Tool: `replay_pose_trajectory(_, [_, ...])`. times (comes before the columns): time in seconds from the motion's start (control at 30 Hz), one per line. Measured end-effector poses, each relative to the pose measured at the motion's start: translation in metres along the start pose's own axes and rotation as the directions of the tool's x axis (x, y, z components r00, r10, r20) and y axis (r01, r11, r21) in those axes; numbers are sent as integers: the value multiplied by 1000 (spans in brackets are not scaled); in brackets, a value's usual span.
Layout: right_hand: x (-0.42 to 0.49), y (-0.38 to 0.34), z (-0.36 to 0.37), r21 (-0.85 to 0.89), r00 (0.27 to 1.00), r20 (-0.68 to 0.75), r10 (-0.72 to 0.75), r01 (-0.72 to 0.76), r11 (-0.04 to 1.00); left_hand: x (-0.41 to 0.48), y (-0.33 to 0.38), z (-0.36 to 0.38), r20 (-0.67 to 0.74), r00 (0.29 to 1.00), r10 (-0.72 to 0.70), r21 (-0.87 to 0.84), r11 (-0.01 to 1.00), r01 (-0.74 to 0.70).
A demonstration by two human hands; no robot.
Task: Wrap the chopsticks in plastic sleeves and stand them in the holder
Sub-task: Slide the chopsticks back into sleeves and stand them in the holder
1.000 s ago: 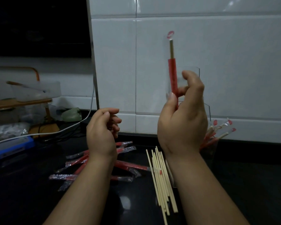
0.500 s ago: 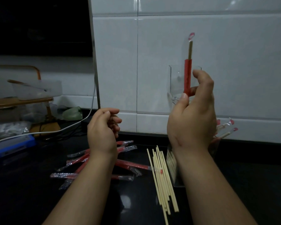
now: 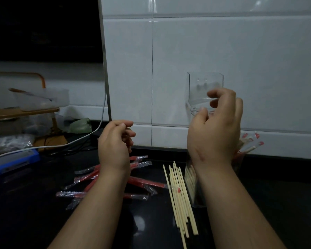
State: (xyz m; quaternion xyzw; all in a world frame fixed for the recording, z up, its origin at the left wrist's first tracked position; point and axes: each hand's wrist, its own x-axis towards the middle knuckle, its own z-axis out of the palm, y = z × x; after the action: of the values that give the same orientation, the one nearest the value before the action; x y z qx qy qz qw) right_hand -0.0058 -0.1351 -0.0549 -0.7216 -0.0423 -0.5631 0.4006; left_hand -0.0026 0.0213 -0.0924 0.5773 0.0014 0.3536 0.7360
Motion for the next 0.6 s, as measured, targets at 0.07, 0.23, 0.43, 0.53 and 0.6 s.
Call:
replay_pose_trajectory(0.07, [0, 1, 2, 14, 1000, -2, -8, 8, 1000, 3, -1, 0, 19, 1000, -19, 44, 999, 18])
replay_pose_trajectory(0.23, [0, 1, 0, 19, 998, -62, -15, 16, 1000, 6, -11, 3, 224, 948, -226, 354, 925, 137])
replay_pose_trajectory(0.43, [-3, -6, -2, 157, 977, -161, -142, 168, 973, -4, -23, 5, 572, 735, -364, 778, 524, -346])
replay_pose_trajectory(0.53, [-8, -10, 1, 161, 967, -124, -221, 239, 958, -6, -24, 2, 632, 624, -460, 775, 399, -490])
replay_pose_trajectory(0.6, [-12, -13, 3, 181, 957, -106, -271, 287, 941, -6, -25, 1, 639, 584, -501, 765, 332, -552])
